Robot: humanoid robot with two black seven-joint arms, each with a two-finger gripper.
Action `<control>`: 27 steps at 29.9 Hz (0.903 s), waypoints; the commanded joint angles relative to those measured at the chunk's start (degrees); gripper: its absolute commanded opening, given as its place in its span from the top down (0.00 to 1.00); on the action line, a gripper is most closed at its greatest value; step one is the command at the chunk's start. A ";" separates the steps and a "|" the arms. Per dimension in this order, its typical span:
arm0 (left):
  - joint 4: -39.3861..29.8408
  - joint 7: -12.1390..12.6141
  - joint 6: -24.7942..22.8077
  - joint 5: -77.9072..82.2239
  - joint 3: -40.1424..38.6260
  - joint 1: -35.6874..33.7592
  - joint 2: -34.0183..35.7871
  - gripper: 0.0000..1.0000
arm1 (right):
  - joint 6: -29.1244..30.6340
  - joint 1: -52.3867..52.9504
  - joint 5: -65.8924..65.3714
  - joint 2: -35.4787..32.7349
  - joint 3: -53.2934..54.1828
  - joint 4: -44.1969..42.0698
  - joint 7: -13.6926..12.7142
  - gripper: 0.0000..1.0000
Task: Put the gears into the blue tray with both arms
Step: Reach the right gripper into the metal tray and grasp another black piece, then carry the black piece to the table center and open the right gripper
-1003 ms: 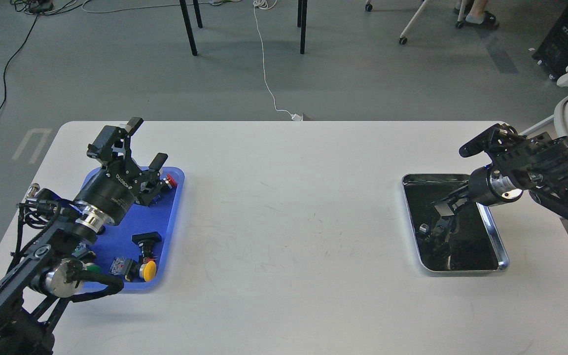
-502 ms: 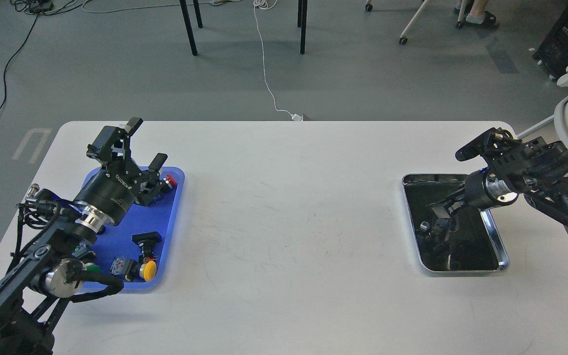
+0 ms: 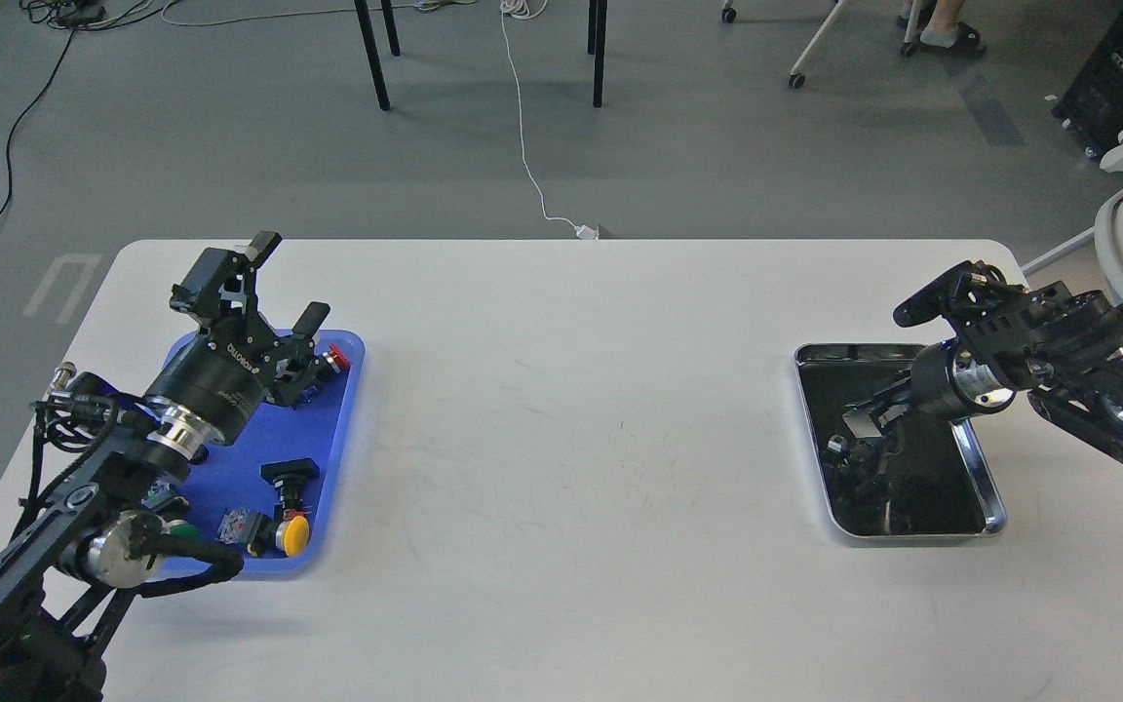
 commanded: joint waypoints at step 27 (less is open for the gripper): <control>0.00 0.00 0.00 0.00 -0.04 -0.01 0.25 0.02 | 0.36 7.73 2.10 -4.82 0.96 9.06 0.02 0.77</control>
